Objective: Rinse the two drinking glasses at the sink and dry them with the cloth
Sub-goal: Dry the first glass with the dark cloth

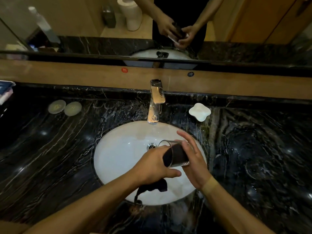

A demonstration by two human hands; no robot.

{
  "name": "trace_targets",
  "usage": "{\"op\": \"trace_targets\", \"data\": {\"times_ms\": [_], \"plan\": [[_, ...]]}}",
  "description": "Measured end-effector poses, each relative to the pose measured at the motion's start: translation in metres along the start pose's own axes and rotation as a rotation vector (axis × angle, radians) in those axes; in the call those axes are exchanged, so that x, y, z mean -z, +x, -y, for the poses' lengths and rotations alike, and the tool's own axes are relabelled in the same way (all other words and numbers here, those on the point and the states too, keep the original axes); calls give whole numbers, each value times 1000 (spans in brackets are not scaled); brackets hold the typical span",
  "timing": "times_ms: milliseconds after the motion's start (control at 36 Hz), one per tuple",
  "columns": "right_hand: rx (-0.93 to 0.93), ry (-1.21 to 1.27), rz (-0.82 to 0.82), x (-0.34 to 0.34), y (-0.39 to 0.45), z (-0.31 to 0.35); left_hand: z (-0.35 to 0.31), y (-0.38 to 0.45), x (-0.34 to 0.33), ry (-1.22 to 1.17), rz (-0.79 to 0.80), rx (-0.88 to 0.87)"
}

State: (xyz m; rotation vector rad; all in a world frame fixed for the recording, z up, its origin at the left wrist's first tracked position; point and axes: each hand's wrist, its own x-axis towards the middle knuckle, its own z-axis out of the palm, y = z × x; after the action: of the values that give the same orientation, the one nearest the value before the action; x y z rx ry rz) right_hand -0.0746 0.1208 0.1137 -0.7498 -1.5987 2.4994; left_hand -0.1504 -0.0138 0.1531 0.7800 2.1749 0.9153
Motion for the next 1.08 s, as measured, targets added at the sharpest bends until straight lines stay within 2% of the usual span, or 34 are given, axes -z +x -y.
{"op": "trace_targets", "data": {"times_ms": [56, 139, 195, 278, 361, 417, 472, 556, 639, 722, 806, 889, 1000, 1084], "plan": [[-1, -25, -73, -3, 2, 1, -3, -2, -1, 194, -15, -84], [-119, -56, -17, 3, 5, 7, 7, -3, 0, 556, -40, -288], [-292, -85, 76, 8, 6, 12, 13, -6, 2, 713, -27, -489], [-571, -179, 206, 14, 8, 19, 19, -11, 6, 951, 22, -701], [-714, -229, 293, 15, 11, 22, 19, -12, 12, 976, 57, -801], [-708, -131, 297, 19, 11, 22, 20, -10, 13, 1000, 40, -821], [-624, 60, 324, 24, 12, 19, 22, -8, 13, 996, 22, -783], [-474, 317, 335, 29, 9, 5, 24, -4, 6, 895, -29, -594], [-362, 496, 273, 21, 1, -12, 12, 1, 0, 748, -46, -327], [-288, 489, 130, 9, -5, -16, 3, 1, -5, 650, -33, -229], [-324, 315, 63, 9, -3, -14, 6, -1, -10, 760, -18, -336], [-519, 160, 83, 16, 3, -7, 14, -6, -4, 912, 39, -534], [-809, -106, 251, 20, 3, 8, 21, -9, 7, 1040, 110, -807], [-848, -308, 368, 20, 5, 13, 26, -4, 13, 1011, 162, -892]]}}
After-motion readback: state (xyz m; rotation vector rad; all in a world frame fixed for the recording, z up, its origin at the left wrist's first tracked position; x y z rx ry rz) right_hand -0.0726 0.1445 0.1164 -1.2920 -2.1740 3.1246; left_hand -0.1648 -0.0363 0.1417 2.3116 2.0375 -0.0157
